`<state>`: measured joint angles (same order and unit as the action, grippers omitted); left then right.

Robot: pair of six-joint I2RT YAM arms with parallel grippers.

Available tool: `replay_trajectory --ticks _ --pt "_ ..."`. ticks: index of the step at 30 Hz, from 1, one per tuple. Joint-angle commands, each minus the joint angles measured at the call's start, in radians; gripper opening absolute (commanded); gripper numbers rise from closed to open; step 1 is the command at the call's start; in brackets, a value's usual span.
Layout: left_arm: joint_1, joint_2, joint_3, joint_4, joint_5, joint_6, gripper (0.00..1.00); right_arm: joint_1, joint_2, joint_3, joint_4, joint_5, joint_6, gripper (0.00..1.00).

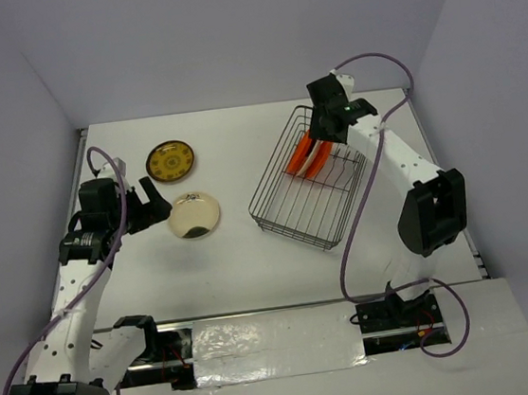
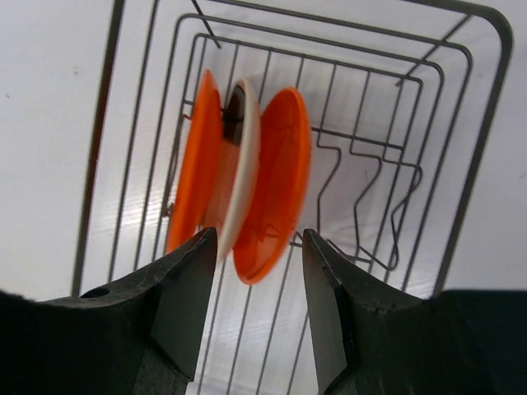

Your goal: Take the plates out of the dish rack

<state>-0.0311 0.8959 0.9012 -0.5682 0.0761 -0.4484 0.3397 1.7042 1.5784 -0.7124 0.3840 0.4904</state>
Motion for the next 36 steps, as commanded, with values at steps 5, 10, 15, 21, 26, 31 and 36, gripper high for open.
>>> replay_trajectory --ticks 5,10,15,21,26,31,36 --pt "-0.015 -0.008 0.01 0.024 0.001 0.05 0.99 -0.004 0.133 0.149 -0.054 0.024 0.03 0.49" --pt "-0.016 0.0 0.01 0.021 0.005 0.053 1.0 -0.001 0.15 0.126 -0.044 0.033 0.04 0.42" --pt "-0.016 0.026 0.015 0.016 0.021 0.062 0.99 0.001 0.198 0.155 -0.051 0.026 0.05 0.38" --pt "-0.016 0.024 0.011 0.013 0.01 0.062 1.0 0.005 0.255 0.247 -0.114 0.064 0.071 0.32" --pt "-0.016 0.024 0.013 0.01 0.01 0.062 1.0 0.004 0.276 0.272 -0.143 0.062 0.082 0.2" --pt "-0.016 0.021 0.013 0.011 0.011 0.062 1.0 0.004 0.261 0.311 -0.188 0.096 0.076 0.15" --pt "-0.016 0.02 0.013 0.01 0.007 0.062 1.0 -0.001 0.271 0.429 -0.269 0.124 0.039 0.11"
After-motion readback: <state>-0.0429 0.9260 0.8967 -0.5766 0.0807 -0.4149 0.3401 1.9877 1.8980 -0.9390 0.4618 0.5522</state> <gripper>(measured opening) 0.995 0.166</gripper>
